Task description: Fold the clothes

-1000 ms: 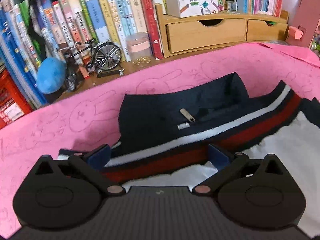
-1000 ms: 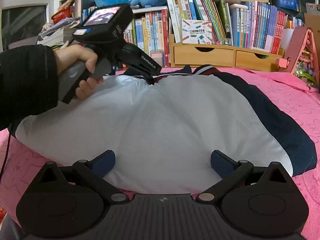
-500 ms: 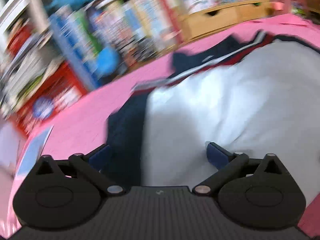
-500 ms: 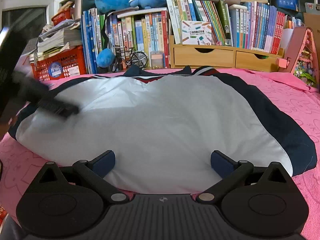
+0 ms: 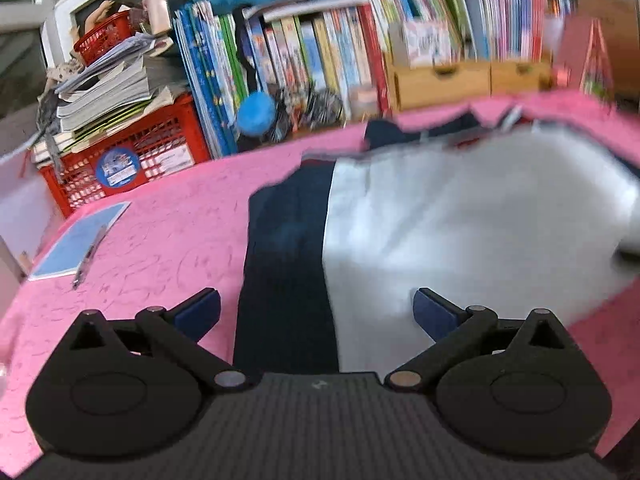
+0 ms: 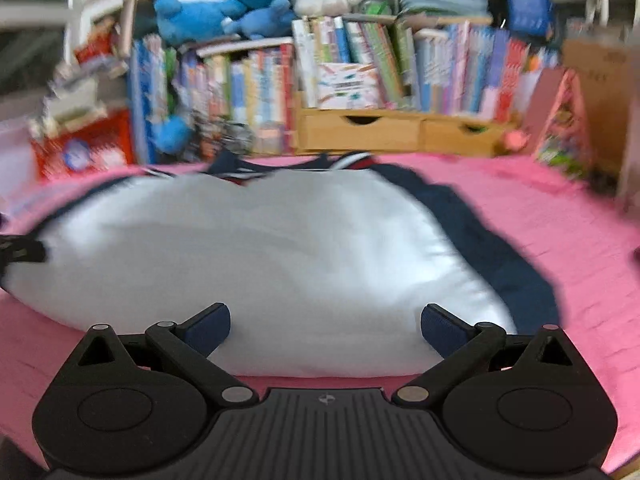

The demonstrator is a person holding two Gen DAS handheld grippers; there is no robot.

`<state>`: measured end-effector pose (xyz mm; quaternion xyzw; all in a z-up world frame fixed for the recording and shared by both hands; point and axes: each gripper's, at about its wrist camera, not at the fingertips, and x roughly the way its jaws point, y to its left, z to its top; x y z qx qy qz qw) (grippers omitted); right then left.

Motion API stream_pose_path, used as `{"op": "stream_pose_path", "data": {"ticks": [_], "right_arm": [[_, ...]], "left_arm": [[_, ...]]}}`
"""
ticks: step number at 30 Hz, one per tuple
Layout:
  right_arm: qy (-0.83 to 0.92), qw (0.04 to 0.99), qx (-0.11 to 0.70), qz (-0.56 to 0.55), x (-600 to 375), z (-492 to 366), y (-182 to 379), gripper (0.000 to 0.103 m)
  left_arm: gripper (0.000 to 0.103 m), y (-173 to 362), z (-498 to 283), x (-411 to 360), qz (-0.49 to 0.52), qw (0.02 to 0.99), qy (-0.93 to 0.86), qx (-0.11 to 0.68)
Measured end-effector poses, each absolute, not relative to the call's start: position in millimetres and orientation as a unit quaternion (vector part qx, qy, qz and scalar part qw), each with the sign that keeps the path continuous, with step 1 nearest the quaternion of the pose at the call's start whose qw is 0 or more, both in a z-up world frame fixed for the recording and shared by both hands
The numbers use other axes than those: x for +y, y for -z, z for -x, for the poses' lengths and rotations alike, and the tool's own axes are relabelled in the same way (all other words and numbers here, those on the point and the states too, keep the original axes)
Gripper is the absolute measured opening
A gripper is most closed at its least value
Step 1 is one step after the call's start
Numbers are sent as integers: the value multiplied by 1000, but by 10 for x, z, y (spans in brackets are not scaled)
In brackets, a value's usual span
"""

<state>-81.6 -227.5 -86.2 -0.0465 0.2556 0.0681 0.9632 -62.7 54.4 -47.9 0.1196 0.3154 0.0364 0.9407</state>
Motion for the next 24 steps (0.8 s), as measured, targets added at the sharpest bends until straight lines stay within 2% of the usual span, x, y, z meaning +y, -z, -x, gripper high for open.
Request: {"op": "stream_pose_path", "data": {"ticks": [3, 7, 11, 17, 24], "right_arm": [[-25, 961, 268, 54, -2498, 752, 945, 103], [36, 957, 287, -13, -3040, 684, 976, 103], [57, 955, 291, -27, -3341, 644, 987, 103], [91, 955, 282, -1, -3477, 666, 972, 103], [209, 941, 258, 75, -3683, 764, 873, 102]], "left_arm": [[103, 659, 715, 625, -142, 937, -59, 314], [103, 679, 754, 879, -92, 942, -60, 317], [103, 700, 785, 994, -55, 946, -53, 315], [103, 685, 863, 1040, -55, 946, -58, 314], [103, 545, 945, 1210, -42, 938, -101, 329]]}}
